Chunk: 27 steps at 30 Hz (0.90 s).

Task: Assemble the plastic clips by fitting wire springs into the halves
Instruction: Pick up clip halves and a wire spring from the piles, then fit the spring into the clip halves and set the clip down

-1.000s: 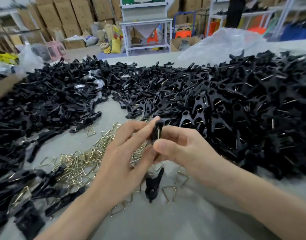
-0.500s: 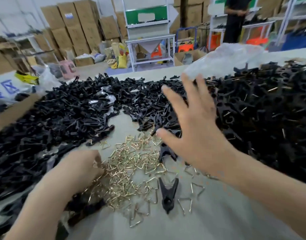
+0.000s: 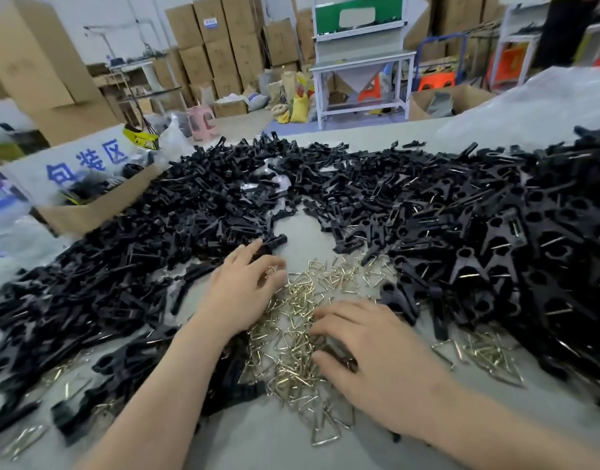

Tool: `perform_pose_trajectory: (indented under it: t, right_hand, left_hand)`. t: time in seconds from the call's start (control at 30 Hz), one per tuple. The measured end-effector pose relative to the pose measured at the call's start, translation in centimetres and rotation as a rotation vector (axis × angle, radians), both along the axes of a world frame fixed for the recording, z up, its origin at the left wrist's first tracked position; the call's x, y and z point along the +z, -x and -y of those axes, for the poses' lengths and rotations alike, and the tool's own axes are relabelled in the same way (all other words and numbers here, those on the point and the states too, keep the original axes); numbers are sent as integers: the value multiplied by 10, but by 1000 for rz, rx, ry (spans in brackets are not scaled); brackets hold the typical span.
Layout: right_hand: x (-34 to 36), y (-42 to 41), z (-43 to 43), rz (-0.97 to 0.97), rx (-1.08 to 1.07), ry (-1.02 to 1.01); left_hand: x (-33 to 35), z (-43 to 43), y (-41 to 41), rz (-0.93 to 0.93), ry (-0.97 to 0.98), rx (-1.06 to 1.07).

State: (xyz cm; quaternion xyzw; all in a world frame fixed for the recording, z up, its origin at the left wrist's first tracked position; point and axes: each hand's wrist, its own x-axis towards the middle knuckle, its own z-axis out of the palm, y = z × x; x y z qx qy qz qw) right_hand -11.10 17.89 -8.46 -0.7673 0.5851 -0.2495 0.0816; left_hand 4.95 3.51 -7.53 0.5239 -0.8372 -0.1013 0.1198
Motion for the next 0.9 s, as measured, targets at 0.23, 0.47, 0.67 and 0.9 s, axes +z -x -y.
perform_pose_trajectory:
  t: [0.23, 0.47, 0.67, 0.9]
  right_hand:
    - [3, 1, -1, 24, 14, -1]
    - [1, 2, 0, 22, 10, -2]
    - [-1, 2, 1, 61, -9, 1]
    - [-2, 3, 3, 46, -17, 0]
  left_hand:
    - [-4, 5, 0, -197, 173, 70]
    - [6, -8, 2, -469, 244, 26]
    - [13, -18, 9, -767, 114, 11]
    - [19, -13, -6, -652, 172, 155]
